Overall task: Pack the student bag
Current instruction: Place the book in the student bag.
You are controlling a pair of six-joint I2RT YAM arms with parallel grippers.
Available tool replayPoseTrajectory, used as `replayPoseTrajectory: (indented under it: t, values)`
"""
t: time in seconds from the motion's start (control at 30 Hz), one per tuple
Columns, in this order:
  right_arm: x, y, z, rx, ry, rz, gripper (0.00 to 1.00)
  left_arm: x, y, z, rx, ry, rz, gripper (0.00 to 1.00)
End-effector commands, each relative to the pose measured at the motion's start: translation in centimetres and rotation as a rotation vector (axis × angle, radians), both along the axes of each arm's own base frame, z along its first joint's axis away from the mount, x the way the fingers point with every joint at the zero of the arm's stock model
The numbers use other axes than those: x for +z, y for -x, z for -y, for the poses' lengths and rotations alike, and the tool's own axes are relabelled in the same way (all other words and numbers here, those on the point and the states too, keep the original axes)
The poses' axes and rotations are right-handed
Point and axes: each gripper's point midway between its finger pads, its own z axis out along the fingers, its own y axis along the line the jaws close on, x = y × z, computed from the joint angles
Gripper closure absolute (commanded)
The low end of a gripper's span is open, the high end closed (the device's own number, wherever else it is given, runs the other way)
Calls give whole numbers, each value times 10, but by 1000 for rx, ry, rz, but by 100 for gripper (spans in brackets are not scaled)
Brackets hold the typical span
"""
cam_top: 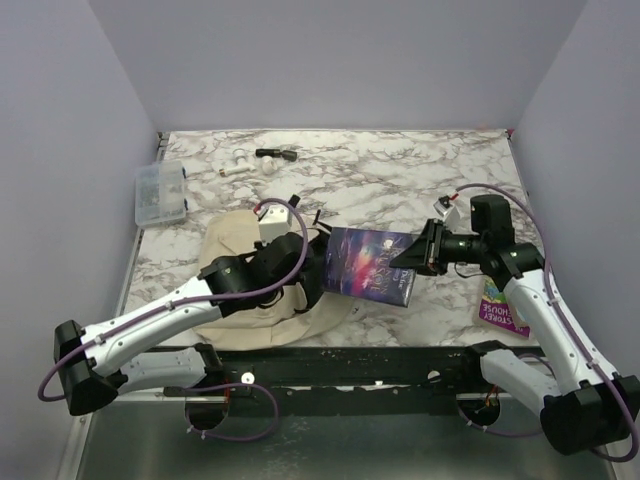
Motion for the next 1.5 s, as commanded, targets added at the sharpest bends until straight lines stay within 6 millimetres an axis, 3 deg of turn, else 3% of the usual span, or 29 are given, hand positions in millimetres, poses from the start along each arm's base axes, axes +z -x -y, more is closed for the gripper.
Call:
replayPoseTrajectory:
  t: [0.0,0.1,0.27,0.37,0.53,0.63,0.77,0.83,0.9,1.0,1.13,1.17,1.27,1.33,1.47]
  values:
    - [10,0,-23,95,-125,-13,99,21,-9,14,-16,182,123,100]
    - [-14,-2,-34,108,-95,-72,99,35,-7,26,-81,266,169,100]
    - [-26,-4,-67,171,-136,-103,100,59,0,46,-210,361,227,100]
    - [-18,-11,-85,223,-237,-79,99,67,2,54,-254,363,217,100]
    - [8,-28,-99,270,-352,-36,99,80,13,74,-351,407,182,100]
    - [14,-33,-108,285,-402,-34,100,82,14,77,-361,420,174,100]
    - [13,-25,-150,336,-484,-19,100,83,12,77,-348,409,161,100]
    - [-1,-26,-176,329,-499,4,99,83,10,74,-312,396,134,100]
    - [-28,-40,-193,268,-487,16,99,82,9,73,-296,378,112,100]
    - [-64,-64,-202,191,-477,42,99,71,6,68,-264,353,98,100]
    - [-98,-76,-214,184,-424,-4,98,46,6,56,-211,338,36,100]
    - [-104,-77,-212,183,-392,-5,93,42,8,54,-207,339,28,100]
    - [-139,-79,-196,166,-183,-63,55,33,9,48,-190,331,22,100]
    - [-156,-76,-178,165,-79,-93,41,26,10,44,-178,322,17,100]
    - [-155,-54,-156,168,-71,-110,31,15,10,38,-168,313,9,100]
